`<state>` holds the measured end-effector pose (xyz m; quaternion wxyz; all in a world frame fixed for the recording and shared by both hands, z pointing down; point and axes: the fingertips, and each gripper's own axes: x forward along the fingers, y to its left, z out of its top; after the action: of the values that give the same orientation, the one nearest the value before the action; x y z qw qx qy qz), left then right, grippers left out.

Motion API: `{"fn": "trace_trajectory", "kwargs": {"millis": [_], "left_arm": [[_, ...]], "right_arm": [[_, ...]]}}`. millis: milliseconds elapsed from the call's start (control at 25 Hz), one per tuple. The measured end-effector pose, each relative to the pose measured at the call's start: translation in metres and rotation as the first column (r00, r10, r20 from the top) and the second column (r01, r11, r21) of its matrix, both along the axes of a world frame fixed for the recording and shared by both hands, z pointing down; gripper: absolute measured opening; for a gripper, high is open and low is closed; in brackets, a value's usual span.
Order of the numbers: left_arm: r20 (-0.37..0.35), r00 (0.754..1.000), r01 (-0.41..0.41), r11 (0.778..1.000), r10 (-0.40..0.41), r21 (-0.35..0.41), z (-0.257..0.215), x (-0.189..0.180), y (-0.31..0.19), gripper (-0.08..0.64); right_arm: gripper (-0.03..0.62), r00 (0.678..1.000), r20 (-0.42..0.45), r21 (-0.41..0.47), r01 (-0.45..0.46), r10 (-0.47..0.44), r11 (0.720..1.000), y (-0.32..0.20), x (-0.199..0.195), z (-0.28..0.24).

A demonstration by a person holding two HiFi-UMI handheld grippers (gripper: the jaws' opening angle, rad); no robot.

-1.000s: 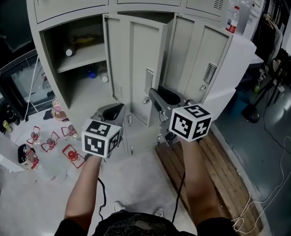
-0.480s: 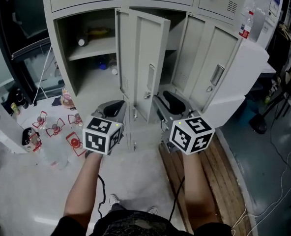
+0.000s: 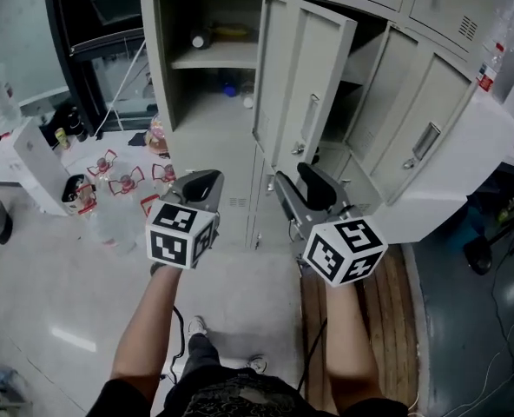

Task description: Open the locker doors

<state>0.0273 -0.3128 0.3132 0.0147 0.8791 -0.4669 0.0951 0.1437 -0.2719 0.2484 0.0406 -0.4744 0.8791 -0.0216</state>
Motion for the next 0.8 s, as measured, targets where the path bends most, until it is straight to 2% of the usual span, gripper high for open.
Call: {"fn": "trace_trajectory", "kwargs": {"millis": [200,440,600,800], "left_arm": [[0.014,0.992,0.122,0.992,-0.122,-0.017,0.019,-0.055,0.015,0.005],[0.015,0.968,0.249,0.968,-0.249,-0.034,0.043,-0.127,0.018,0.005],[0.014,0.958,0.287,0.957,-0.286,-0.054,0.059,-0.162,0.009,0.003],[0.034,0.961,0.276,0.957,-0.274,-0.085,0.083,-0.188,-0.015,0.003]], "right_arm": [[0.183,0.993,-0.020,-0.036,0.112,-0.113,0.993,0.000,-0.055,0.027],[0.196,0.977,-0.046,-0.094,0.201,-0.206,0.975,-0.019,-0.124,0.074],[0.216,0.970,-0.056,-0.136,0.226,-0.235,0.965,-0.040,-0.161,0.109],[0.233,0.971,-0.051,-0.183,0.219,-0.232,0.958,-0.078,-0.199,0.147]]}}
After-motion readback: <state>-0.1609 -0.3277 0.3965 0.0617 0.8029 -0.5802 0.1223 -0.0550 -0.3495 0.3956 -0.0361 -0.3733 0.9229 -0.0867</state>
